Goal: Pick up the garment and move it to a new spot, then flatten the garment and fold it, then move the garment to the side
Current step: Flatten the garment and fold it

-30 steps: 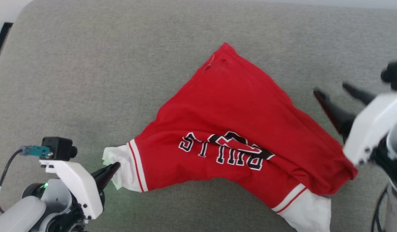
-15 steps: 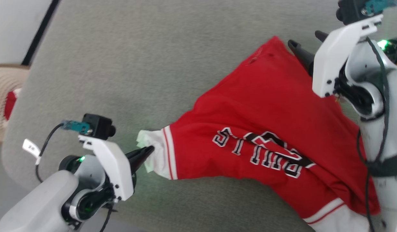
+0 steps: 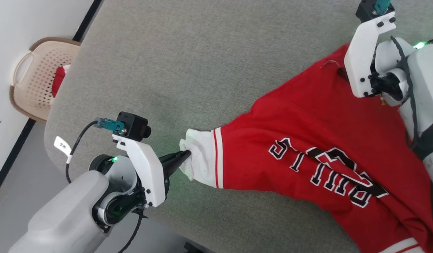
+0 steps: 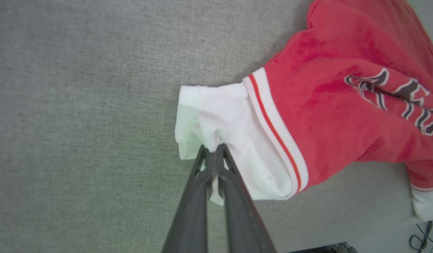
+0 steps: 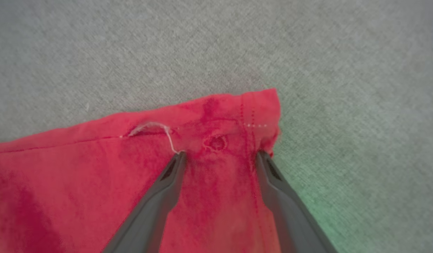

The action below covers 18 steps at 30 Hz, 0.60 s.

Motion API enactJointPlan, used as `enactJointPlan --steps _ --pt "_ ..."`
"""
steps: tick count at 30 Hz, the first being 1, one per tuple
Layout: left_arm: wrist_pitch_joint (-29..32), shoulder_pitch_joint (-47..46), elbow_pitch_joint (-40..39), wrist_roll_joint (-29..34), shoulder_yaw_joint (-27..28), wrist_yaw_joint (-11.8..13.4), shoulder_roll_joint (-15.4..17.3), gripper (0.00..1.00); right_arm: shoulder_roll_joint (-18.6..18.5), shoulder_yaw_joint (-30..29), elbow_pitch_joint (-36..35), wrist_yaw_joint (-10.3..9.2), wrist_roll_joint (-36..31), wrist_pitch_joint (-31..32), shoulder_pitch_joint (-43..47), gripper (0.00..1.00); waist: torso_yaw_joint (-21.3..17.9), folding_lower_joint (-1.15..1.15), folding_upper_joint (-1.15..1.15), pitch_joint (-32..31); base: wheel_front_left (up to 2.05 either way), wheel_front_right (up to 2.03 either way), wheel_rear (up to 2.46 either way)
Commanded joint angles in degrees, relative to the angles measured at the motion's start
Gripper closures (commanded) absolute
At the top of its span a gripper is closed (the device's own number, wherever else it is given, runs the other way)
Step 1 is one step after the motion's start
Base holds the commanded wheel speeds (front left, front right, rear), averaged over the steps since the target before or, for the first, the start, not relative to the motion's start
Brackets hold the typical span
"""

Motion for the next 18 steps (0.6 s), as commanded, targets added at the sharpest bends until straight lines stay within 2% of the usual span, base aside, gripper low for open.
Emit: enactJointPlan --steps 1,5,6,7,13,18 --pt "-0.2 -1.0 0.9 0.2 -0.1 -0.7 -0.6 1.0 -0.3 3.1 4.7 -0.01 1.1 2.2 2.9 0.0 0.7 0.0 0.0 0.5 0.0 0.0 0.0" --pt "-0.1 -1.7 2.4 0.1 -0.3 -1.5 -1.1 1.0 -1.1 6.6 8.8 -0.01 2.6 4.8 3.3 0.0 0.8 0.0 0.0 0.6 0.0 0.0 0.0" --pt "0.0 -1.9 2.8 0.0 -0.2 -1.7 -1.2 1.0 -1.3 6.7 10.2 -0.01 3.2 5.3 3.2 0.25 0.7 0.0 0.0 0.5 0.0 0.0 0.0" --pt "0.1 -2.1 3.3 0.0 -0.3 -1.8 -1.2 1.0 -1.3 7.1 10.9 -0.02 3.5 5.2 2.8 0.99 0.6 0.0 0.0 0.4 0.0 0.0 0.0" --pt "1.9 -3.9 4.8 -1.3 0.8 -2.7 0.6 1.0 -2.0 9.5 8.7 -0.03 6.8 0.6 -1.8 1.0 -1.8 0.0 0.0 -1.5 0.0 0.0 0.0" --pt "4.3 -6.7 4.2 -1.5 2.5 -1.8 4.3 1.0 -3.7 10.7 3.1 -0.04 11.7 -2.0 -4.4 1.0 -5.3 0.0 0.0 -4.2 0.0 0.0 0.0"
